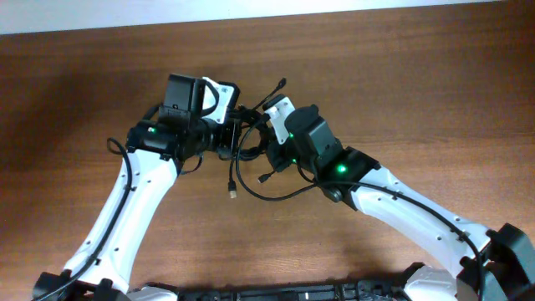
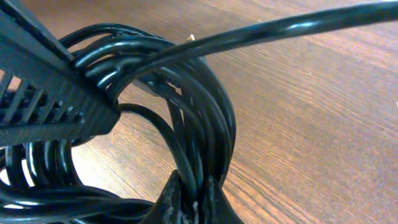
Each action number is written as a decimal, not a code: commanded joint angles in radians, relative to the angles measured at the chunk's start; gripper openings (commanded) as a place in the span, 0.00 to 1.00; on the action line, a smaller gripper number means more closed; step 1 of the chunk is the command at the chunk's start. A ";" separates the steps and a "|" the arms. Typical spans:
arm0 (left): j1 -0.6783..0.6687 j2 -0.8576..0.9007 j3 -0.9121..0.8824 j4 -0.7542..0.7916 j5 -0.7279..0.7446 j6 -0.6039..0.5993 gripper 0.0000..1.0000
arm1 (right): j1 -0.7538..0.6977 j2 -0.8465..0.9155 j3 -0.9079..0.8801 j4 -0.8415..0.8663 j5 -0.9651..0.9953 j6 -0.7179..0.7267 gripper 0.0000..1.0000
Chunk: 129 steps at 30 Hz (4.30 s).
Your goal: Untangle cables
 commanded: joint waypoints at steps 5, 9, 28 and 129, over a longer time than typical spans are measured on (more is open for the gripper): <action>0.175 -0.033 0.017 0.046 -0.188 -0.356 0.00 | -0.127 -0.205 0.016 -0.082 -0.517 0.037 0.04; 0.223 -0.033 0.017 0.053 -0.187 -0.436 0.00 | -0.257 -0.293 0.016 -0.093 -0.601 0.036 0.04; 0.233 -0.033 0.016 0.255 0.199 -0.146 0.00 | -0.337 -0.105 0.016 -0.221 -0.499 0.167 0.47; 0.193 -0.176 0.005 0.094 0.152 0.003 0.00 | -0.188 -0.018 0.016 0.113 -0.280 0.526 0.55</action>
